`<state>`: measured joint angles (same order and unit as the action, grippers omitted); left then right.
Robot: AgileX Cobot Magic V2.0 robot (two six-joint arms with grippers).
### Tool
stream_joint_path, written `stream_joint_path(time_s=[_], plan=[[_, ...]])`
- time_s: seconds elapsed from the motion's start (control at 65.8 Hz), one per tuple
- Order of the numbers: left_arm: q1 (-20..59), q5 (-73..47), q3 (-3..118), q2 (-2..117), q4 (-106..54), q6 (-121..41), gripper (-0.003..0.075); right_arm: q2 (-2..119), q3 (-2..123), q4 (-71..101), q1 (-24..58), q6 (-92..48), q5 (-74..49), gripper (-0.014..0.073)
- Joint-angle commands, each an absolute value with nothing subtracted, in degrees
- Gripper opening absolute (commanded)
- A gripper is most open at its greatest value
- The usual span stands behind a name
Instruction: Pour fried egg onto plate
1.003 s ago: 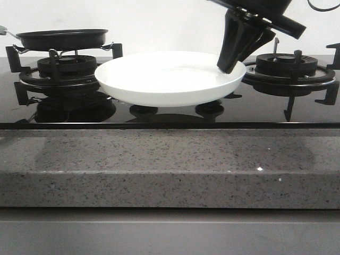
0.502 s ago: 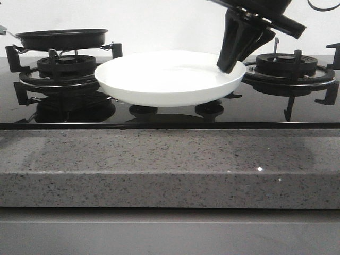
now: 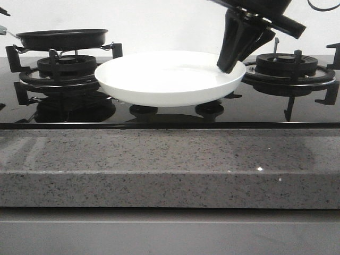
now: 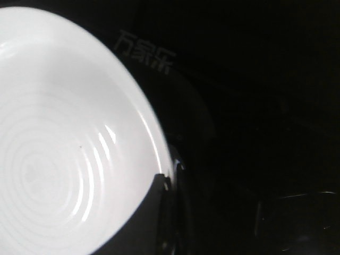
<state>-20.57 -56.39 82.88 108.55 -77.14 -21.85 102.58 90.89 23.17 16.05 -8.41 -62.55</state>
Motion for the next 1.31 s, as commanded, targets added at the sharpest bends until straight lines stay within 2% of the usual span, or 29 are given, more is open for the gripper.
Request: stream_joint_path(time_s=[0.0, 0.942, 1.018, 1.292], plan=[[-20.62, -59.19, 84.79, 105.66, -82.34, -22.33, 0.0447, 99.34, 92.04, 24.71, 15.93, -9.07, -61.25, -0.0066], [-20.72, -65.59, 85.07, 105.15, -82.34, -23.79, 0.0007, 99.34, 92.04, 24.71, 15.93, -9.07, -61.25, -0.0066], [-20.72, -65.75, 85.6, 104.74, -82.34, -24.17, -0.0019, 99.34, 92.04, 24.71, 15.93, -9.07, -61.25, -0.0066], [-20.62, -65.58, 86.79, 98.56, -82.63, -29.26, -0.002, 99.34, 92.04, 24.71, 15.93, -9.07, -61.25, -0.0066]])
